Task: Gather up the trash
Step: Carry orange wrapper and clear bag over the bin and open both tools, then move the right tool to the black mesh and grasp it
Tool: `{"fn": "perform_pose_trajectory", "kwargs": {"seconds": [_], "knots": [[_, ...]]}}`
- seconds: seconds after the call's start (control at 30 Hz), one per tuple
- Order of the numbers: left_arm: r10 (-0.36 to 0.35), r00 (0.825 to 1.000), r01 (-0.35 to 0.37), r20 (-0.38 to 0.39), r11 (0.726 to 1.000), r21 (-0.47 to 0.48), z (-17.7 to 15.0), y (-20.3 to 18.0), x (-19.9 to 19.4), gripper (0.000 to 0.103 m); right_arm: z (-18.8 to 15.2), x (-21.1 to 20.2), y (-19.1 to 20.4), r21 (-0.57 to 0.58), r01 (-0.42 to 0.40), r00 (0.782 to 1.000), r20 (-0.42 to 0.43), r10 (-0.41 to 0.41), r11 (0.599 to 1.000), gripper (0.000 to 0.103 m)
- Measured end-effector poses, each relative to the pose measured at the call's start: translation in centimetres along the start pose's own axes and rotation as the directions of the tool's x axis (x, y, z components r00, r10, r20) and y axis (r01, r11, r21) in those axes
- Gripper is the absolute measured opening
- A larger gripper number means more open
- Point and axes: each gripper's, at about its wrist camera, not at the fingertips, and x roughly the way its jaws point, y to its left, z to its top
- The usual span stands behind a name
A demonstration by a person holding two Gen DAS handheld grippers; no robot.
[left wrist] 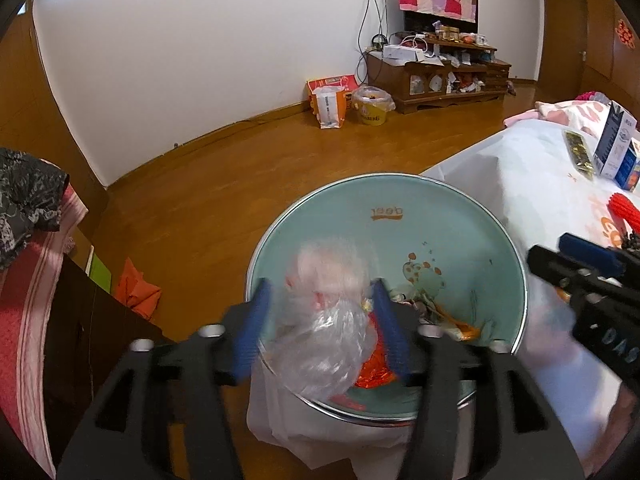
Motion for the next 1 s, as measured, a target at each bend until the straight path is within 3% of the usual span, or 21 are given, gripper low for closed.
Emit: {"fn": "perform_pose_trajectory", "kwargs": {"seconds": [0.07,0.2,0.33,1.0], "knots": [[0.016,1.000,-0.016,0.013,1.000,0.015,-0.1,-0.4,-0.5,0.077,-0.1,-1.1,-0.7,0.012,0.015,1.000,0.021,-0.015,1.000,0.042],[0.018,1.000,-0.019,0.025,1.000,0.016,0.0,-0.9,-1.5,0.081,-0.5,-3.2,-2.1,0.041,0.029,0.998,0.051,-0.031,0.999,0.047],[0.021,0.999,-0.022,0.044,0.999,0.025,-0.1,-1.6,-2.8,0.096,-1.6,-5.4,-3.9,0.089,0.045,0.996,0.069,-0.052,0.995,0.051],[-0.077,0.996,0.069,0.047,0.988,0.137,-1.8,-8.4,-7.5,0.097,-7.9,-12.5,-11.8,0.234,0.152,0.981,0.085,-0.176,0.960,0.054]]}}
